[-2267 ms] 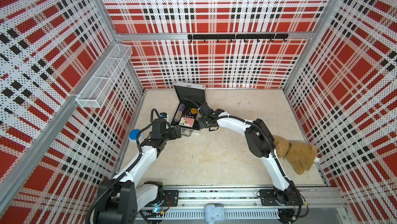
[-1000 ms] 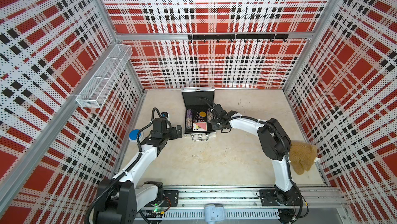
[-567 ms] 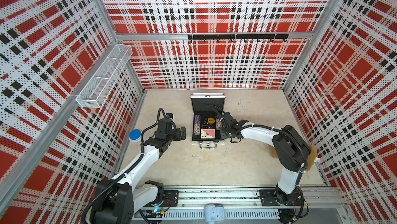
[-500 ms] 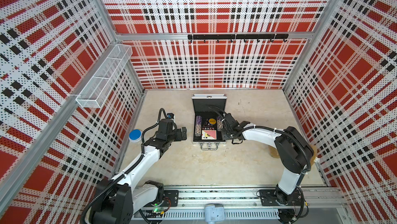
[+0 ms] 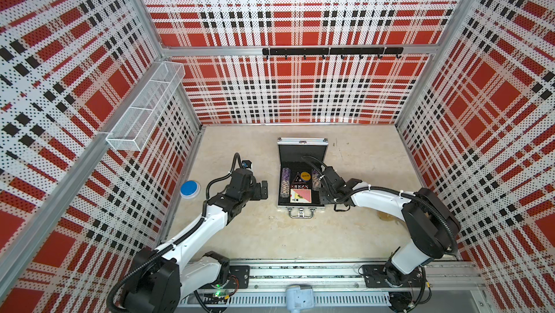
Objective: Close the poker set cases
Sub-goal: Move the poker set case to the center of the board.
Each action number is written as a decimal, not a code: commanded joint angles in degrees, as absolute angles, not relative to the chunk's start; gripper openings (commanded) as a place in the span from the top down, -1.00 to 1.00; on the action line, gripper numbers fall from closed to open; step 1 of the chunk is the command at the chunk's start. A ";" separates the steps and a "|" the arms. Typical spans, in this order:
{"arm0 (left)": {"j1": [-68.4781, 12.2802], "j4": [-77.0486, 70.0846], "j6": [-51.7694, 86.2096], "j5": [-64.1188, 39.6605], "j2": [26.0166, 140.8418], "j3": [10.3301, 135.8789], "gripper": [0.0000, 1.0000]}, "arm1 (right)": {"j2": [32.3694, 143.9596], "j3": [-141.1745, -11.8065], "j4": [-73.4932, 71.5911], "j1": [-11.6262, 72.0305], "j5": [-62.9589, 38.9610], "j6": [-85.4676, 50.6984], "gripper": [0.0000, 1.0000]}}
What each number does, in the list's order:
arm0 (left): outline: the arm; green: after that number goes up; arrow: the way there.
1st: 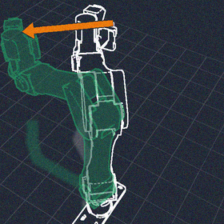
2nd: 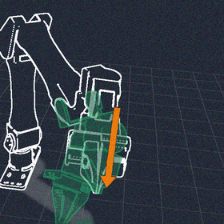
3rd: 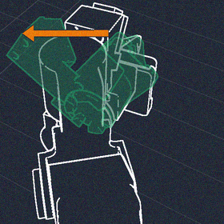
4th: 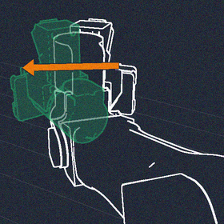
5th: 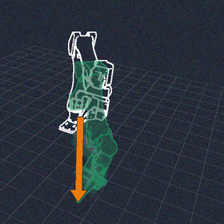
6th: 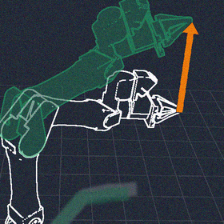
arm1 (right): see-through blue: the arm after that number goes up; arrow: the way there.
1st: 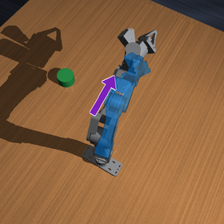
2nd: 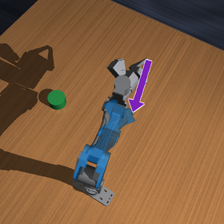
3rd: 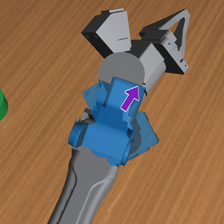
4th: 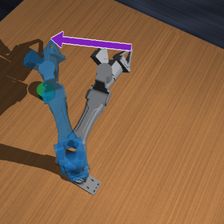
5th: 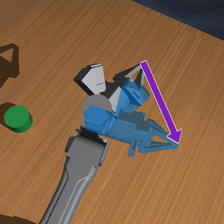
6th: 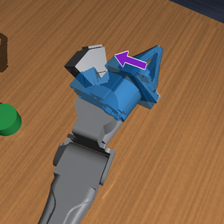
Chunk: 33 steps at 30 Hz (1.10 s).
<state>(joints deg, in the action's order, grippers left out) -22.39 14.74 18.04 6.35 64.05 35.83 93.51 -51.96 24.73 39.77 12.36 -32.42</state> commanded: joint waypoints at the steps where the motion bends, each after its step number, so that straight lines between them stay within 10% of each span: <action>1: -23.25 15.03 19.46 8.05 63.11 35.80 -0.99 | 95.33 -47.96 38.58 39.53 12.69 -32.08 0.34; 22: -23.24 16.22 16.79 4.37 65.33 38.50 -0.99 | 84.51 -56.69 43.84 38.51 10.81 -30.76 -0.37; 33: -22.31 15.00 17.88 -3.77 66.15 37.64 -0.99 | 79.91 -72.25 48.44 23.40 -4.92 -24.13 -0.42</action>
